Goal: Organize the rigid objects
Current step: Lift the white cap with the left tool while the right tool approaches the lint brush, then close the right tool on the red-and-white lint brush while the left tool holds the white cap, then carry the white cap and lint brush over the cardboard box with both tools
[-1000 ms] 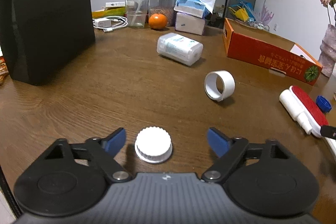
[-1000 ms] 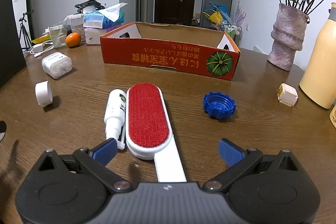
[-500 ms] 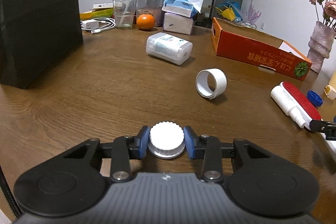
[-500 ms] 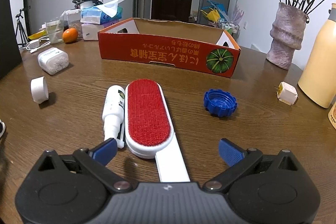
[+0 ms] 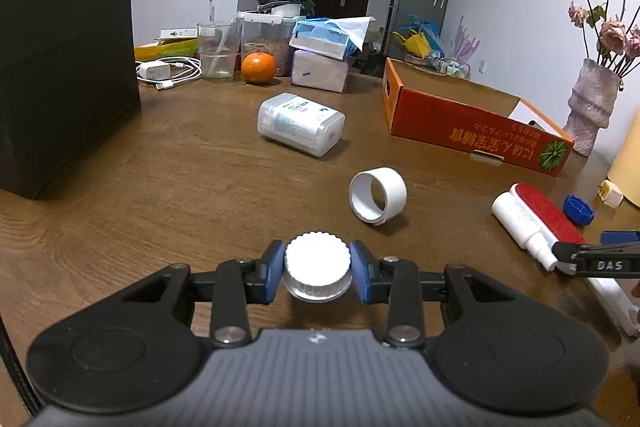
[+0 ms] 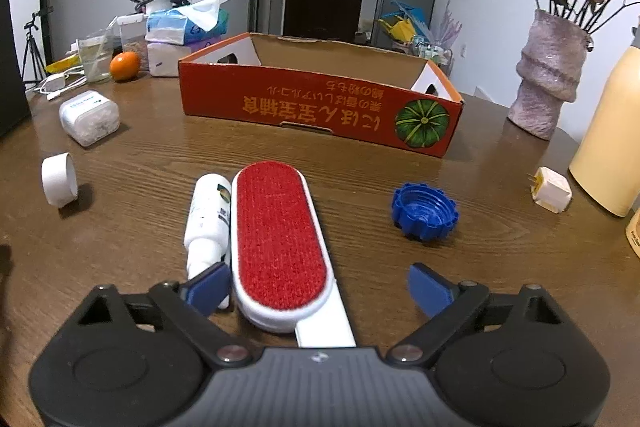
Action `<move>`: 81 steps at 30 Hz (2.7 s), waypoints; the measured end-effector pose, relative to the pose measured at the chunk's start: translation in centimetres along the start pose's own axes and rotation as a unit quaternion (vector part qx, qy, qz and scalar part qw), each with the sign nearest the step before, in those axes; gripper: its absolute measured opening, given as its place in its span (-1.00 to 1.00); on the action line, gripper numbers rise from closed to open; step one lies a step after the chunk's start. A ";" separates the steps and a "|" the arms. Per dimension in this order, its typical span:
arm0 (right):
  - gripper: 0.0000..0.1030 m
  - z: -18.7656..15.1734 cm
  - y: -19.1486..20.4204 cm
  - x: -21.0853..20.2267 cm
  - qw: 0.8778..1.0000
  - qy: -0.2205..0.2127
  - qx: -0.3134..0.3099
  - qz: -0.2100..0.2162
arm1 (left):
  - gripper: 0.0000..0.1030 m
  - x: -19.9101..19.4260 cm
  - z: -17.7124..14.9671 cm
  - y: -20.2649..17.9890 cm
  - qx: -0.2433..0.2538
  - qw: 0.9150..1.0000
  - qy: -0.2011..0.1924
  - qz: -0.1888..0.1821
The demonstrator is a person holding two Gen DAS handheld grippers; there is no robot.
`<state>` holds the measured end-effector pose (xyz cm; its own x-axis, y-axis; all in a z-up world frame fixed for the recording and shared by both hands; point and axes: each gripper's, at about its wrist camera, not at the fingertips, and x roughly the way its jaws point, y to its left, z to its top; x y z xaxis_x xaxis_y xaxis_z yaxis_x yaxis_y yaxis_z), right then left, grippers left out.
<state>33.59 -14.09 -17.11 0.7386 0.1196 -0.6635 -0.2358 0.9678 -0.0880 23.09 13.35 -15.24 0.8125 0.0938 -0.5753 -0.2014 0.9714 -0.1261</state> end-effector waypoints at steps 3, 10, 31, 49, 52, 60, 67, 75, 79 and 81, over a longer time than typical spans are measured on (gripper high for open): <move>0.71 0.3 0.4 0.7 1.000 0.007 -0.008 0.004 | -0.29 0.1 0.2 -0.3 0.001 1.000 -0.001 -0.003; 0.60 0.4 0.8 1.2 1.000 0.005 0.000 0.010 | -0.29 0.3 0.6 -1.0 0.004 1.000 -0.002 -0.009; 0.06 0.5 0.2 0.0 0.999 -0.011 0.020 0.026 | -0.29 0.2 2.5 -4.2 0.022 0.999 -0.021 -0.036; 0.06 2.8 -1.7 -1.9 0.998 -0.046 0.033 0.016 | -0.29 0.5 5.5 -8.4 0.038 0.996 -0.045 -0.066; 0.06 3.2 -2.1 -2.1 0.998 -0.052 0.035 0.015 | -0.29 0.7 6.1 -9.2 0.040 0.996 -0.049 -0.070; 0.07 4.4 -2.7 -2.1 0.997 -0.065 0.039 0.016 | -0.29 1.4 7.9 -11.3 0.041 0.994 -0.058 -0.083; 0.06 5.6 -3.3 -2.0 0.996 -0.079 0.040 0.019 | -0.29 2.1 9.3 -13.0 0.043 0.993 -0.069 -0.087; 0.06 6.9 -3.9 -1.5 0.994 -0.093 0.044 0.021 | -0.29 3.4 10.7 -14.4 0.040 0.992 -0.075 -0.091; 0.06 7.5 -4.3 -1.0 0.994 -0.098 0.049 0.021 | -0.29 4.4 11.4 -14.8 0.033 0.992 -0.076 -0.093; 0.06 7.8 -4.5 -0.8 0.994 -0.100 0.050 0.020 | -0.29 4.9 11.7 -15.1 0.031 0.992 -0.075 -0.094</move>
<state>39.03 -16.75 -10.39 0.8429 0.1896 -0.5036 -0.2104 0.9775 0.0157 36.49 1.67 -6.70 0.9057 -0.0625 -0.4193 -0.0093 0.9859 -0.1670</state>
